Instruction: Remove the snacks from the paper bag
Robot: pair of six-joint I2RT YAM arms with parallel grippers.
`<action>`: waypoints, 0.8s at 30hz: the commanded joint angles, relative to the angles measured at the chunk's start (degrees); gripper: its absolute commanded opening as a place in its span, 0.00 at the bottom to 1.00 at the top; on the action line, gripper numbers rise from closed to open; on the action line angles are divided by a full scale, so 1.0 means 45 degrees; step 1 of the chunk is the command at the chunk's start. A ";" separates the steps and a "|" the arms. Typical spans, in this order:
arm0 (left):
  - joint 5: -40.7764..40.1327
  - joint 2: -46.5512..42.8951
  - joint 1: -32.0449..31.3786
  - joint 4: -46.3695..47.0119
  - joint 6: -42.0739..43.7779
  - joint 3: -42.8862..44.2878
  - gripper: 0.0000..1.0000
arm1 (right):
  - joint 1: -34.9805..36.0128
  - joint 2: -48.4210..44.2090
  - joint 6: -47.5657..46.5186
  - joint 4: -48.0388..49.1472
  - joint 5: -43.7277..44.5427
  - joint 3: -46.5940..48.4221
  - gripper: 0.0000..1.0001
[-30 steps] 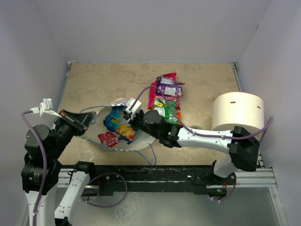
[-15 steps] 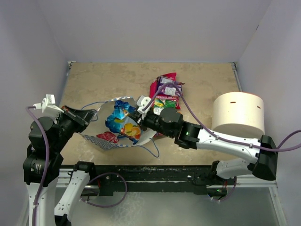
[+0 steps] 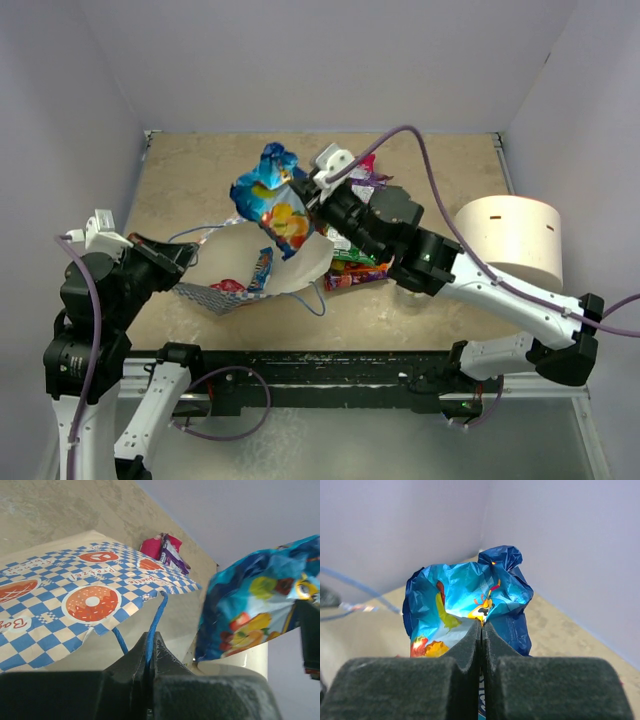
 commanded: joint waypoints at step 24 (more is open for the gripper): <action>-0.2793 0.2986 -0.0075 0.1367 0.5624 0.5151 0.00 | -0.7546 0.1293 0.2092 0.0013 -0.3209 -0.0007 0.00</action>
